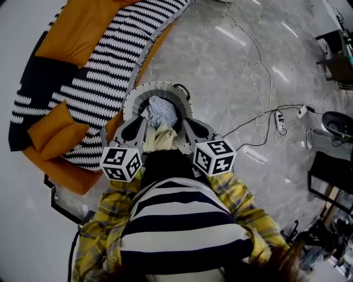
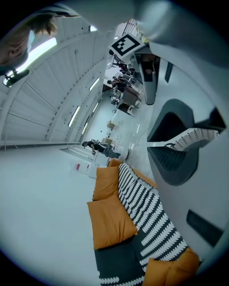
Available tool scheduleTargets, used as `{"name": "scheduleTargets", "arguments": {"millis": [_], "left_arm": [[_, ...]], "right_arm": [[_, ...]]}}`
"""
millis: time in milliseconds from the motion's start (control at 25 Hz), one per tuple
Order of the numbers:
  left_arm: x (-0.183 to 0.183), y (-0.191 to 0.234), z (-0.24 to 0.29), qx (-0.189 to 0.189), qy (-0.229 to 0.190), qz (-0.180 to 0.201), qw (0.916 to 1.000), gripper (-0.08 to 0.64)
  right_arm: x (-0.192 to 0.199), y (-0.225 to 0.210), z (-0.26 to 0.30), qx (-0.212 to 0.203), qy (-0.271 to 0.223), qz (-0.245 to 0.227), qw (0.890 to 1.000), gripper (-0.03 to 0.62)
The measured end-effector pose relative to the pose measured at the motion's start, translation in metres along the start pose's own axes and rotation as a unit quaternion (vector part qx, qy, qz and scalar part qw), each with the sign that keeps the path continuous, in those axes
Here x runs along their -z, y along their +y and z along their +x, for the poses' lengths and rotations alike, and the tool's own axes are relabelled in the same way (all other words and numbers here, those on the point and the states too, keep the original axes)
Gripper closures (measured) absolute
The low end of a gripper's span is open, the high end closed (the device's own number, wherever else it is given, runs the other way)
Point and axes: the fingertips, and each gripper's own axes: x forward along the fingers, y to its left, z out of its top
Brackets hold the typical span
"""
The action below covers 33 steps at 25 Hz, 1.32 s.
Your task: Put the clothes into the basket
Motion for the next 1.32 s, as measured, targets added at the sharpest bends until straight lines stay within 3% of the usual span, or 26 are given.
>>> {"name": "scheduleTargets", "arguments": {"millis": [1320], "left_arm": [[0.018, -0.009, -0.010, -0.016, 0.009, -0.009, 0.9998, 0.514]], "right_arm": [[0.010, -0.003, -0.007, -0.001, 0.027, -0.008, 1.000, 0.566]]}}
